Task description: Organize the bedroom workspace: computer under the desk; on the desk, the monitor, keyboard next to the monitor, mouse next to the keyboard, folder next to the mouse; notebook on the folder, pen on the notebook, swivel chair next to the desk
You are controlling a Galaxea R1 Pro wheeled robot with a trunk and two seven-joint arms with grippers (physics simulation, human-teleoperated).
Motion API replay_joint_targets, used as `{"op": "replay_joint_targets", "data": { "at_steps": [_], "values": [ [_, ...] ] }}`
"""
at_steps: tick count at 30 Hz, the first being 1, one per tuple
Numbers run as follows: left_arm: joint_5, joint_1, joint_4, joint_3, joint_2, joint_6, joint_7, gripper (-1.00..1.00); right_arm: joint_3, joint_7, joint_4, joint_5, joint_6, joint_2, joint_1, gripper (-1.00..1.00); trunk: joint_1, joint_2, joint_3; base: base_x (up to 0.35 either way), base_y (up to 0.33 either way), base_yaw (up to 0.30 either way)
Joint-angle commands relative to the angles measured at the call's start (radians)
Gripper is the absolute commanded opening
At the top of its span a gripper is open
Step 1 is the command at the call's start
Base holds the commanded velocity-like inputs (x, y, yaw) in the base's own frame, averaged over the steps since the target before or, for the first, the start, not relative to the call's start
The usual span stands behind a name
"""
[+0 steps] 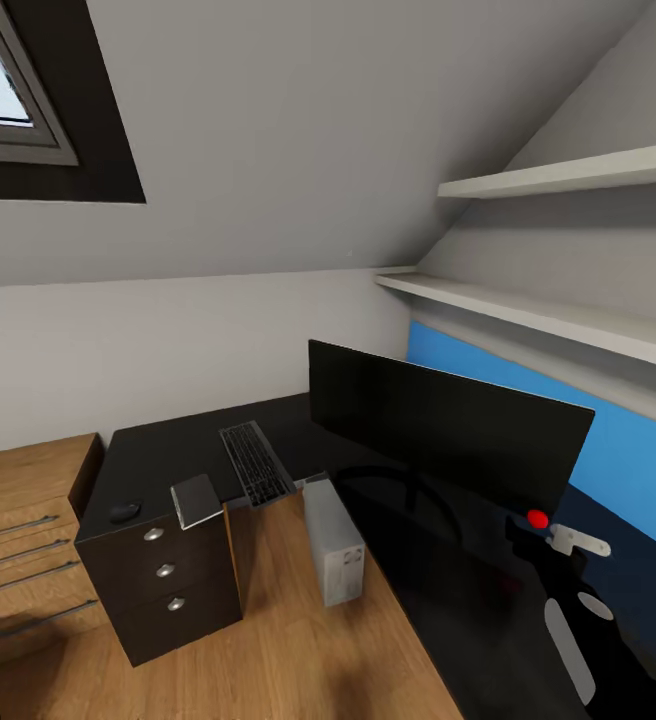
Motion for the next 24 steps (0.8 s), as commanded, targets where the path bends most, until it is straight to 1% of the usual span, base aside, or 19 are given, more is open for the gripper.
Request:
{"op": "replay_joint_targets", "data": {
  "at_steps": [1, 13, 20, 24],
  "values": [
    [0.011, -0.001, 0.002, -0.006, 0.000, -0.002, -0.007, 1.00, 0.001, -0.004, -0.002, -0.008, 0.004, -0.001, 0.000, 1.00, 0.000, -0.001, -0.001, 0.000, 0.000, 0.106],
    [0.011, -0.001, 0.002, -0.005, 0.000, -0.001, -0.007, 1.00, 0.004, -0.004, -0.003, -0.008, 0.004, 0.002, 0.000, 1.00, 0.000, -0.001, -0.002, 0.000, 0.000, 0.047],
    [0.011, -0.001, 0.001, -0.006, 0.000, -0.001, -0.007, 1.00, 0.005, -0.006, -0.004, -0.002, 0.002, 0.020, 0.000, 1.00, 0.000, -0.001, -0.007, 0.000, 0.000, 0.161],
    [0.011, -0.001, 0.001, -0.005, 0.000, -0.001, -0.007, 1.00, 0.006, -0.006, -0.005, 0.000, 0.001, 0.024, 0.000, 1.00, 0.000, -0.001, -0.010, 0.000, 0.000, 0.204]
  ]
}}
